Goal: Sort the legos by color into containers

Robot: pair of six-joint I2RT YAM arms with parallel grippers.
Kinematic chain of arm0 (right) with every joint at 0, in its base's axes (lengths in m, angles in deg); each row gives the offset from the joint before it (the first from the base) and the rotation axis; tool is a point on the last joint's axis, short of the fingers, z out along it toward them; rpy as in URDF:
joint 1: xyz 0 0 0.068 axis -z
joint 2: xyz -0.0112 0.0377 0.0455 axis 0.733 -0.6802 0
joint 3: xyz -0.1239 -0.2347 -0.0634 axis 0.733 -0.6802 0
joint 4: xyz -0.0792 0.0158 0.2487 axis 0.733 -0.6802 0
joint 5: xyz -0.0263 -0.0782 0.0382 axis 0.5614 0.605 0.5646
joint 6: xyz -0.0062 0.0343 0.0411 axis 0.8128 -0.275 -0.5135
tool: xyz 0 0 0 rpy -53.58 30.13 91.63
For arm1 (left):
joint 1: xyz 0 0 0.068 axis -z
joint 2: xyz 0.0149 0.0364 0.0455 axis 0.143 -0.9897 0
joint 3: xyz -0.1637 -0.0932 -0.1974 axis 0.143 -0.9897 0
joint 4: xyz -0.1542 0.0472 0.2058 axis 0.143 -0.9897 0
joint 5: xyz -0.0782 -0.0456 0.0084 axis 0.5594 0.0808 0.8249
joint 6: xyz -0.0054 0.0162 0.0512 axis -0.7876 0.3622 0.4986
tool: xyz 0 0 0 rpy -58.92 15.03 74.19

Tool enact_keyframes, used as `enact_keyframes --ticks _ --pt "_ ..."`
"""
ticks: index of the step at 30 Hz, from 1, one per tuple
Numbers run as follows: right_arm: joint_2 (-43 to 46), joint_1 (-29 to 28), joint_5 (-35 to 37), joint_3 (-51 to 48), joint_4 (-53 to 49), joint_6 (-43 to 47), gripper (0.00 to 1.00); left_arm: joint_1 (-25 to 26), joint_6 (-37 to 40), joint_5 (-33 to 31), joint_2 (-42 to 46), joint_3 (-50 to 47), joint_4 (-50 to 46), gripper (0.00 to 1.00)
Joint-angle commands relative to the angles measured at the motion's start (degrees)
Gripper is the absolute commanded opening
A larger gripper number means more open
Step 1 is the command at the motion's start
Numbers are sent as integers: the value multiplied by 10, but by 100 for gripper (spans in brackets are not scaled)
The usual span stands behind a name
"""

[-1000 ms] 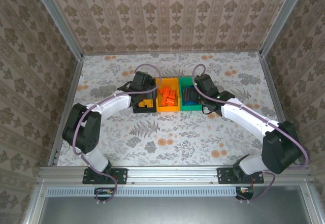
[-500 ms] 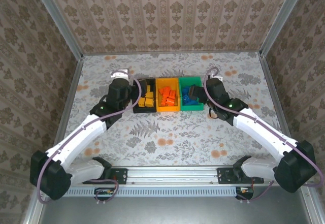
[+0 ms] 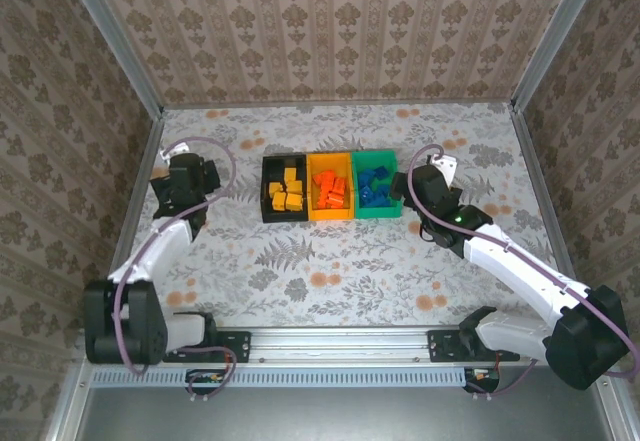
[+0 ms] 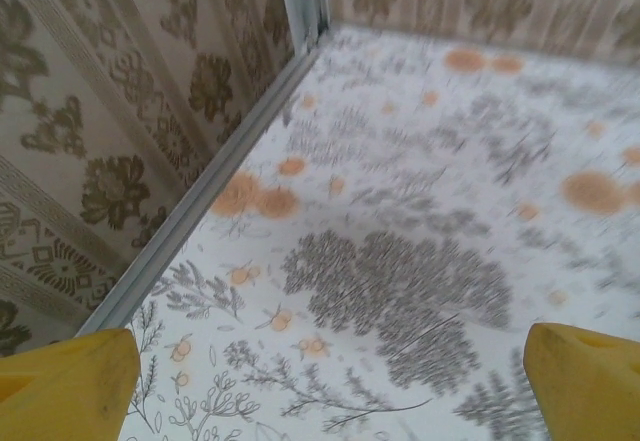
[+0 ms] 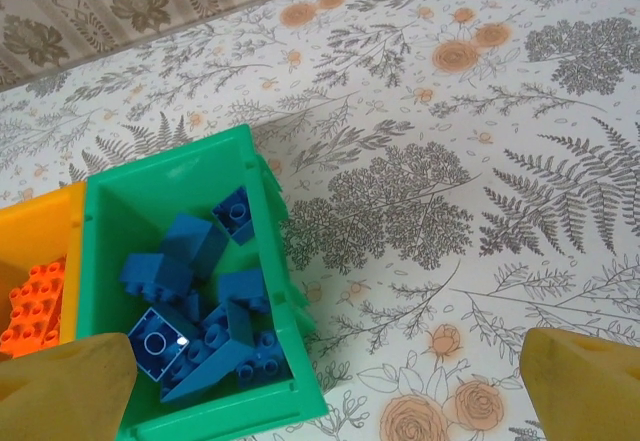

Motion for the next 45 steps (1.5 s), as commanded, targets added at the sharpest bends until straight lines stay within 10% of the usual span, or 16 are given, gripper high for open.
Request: enact_keyframes --ticks 1,13,25,37,45 --pt "-2 7 26 -6 14 6 100 -10 73 28 -40 -38 82 100" --pt "24 61 30 -46 67 7 100 -5 142 122 -157 -207 509 100" --pt "18 182 12 -152 339 308 100 -23 110 125 -144 -198 465 100" --pt "-198 241 -132 -217 606 330 100 -22 111 125 -144 -198 465 100" --pt "-201 251 -169 -215 597 330 100 -22 111 126 -144 -197 465 100"
